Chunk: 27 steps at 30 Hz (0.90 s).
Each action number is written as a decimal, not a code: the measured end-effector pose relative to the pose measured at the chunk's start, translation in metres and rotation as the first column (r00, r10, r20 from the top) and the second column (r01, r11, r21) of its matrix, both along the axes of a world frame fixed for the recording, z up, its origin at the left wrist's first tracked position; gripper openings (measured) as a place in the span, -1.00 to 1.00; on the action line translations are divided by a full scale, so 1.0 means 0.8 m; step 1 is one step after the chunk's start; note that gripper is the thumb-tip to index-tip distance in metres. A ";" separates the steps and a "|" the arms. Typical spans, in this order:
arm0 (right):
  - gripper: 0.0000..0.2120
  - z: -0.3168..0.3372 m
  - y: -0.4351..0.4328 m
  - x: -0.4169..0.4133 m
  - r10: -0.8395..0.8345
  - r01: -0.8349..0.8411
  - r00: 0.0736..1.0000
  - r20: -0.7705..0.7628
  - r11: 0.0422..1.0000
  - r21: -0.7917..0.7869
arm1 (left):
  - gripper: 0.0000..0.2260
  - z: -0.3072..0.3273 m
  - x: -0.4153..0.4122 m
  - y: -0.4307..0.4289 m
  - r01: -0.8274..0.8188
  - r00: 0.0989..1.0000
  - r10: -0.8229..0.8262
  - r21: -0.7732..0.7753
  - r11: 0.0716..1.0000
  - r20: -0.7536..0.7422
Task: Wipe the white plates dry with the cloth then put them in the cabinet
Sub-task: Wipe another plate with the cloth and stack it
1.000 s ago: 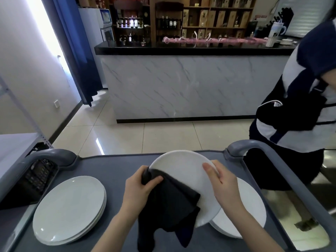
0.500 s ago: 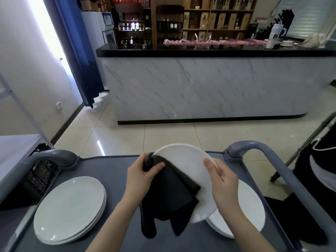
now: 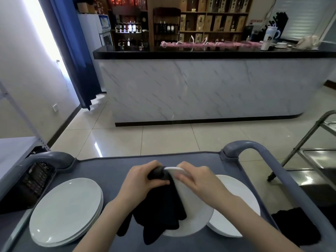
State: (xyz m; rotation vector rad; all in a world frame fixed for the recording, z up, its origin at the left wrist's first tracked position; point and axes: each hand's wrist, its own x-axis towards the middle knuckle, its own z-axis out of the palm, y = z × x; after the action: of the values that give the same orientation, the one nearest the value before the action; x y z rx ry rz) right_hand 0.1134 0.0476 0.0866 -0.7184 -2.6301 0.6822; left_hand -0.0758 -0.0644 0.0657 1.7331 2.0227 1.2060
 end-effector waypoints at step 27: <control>-0.73 -0.028 -0.007 0.007 -0.193 0.133 0.923 -0.334 0.972 -0.194 | -0.75 -0.005 0.001 0.007 -0.085 0.995 0.084 0.009 0.996 0.052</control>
State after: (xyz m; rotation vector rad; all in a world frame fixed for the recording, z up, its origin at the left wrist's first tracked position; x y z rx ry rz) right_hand 0.1193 0.0416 0.0644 -0.7718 -2.1798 0.8992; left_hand -0.0747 -0.0591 0.0614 1.6189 2.0817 1.2770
